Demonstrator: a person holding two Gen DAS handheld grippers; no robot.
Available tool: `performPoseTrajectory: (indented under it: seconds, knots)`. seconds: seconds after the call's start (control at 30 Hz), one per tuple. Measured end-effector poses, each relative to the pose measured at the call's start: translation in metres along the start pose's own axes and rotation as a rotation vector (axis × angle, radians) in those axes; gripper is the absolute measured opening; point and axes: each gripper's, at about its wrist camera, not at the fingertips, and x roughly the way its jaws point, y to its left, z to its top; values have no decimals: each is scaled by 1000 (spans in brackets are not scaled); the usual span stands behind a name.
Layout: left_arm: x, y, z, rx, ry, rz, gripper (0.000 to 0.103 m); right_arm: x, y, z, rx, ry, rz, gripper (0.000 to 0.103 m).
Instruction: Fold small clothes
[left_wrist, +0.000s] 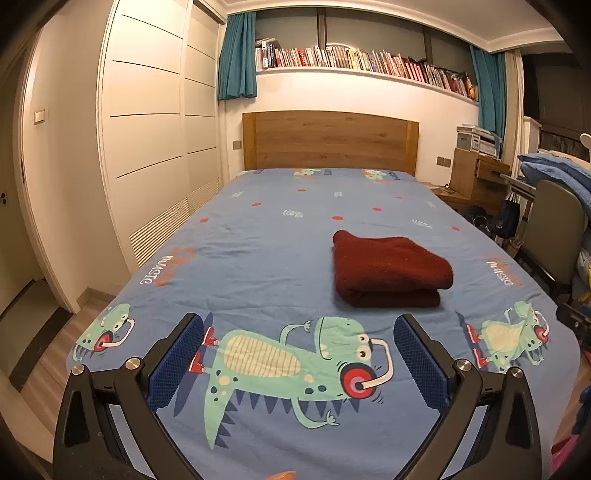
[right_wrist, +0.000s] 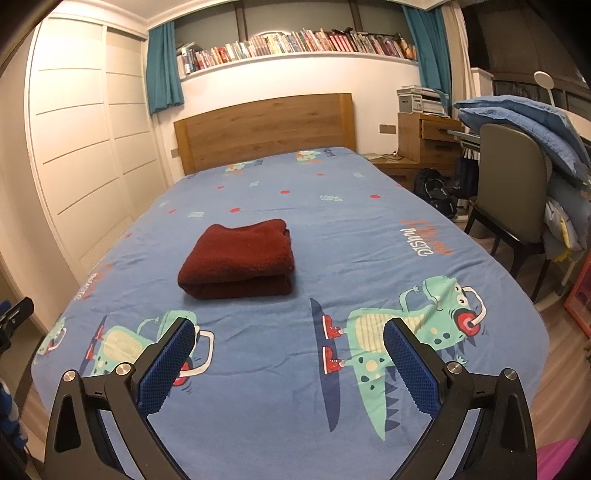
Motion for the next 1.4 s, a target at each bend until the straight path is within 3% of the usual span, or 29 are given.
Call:
performPoseTrajectory:
  seconds: [0.77,1.4]
  knots:
    - [33,-1,-23,24,96,46,102,17,-8,-8,-33,1,-33,102]
    - [44,-7,-26,33,125,37,102,30,-14,-13,-45,35,-57,102]
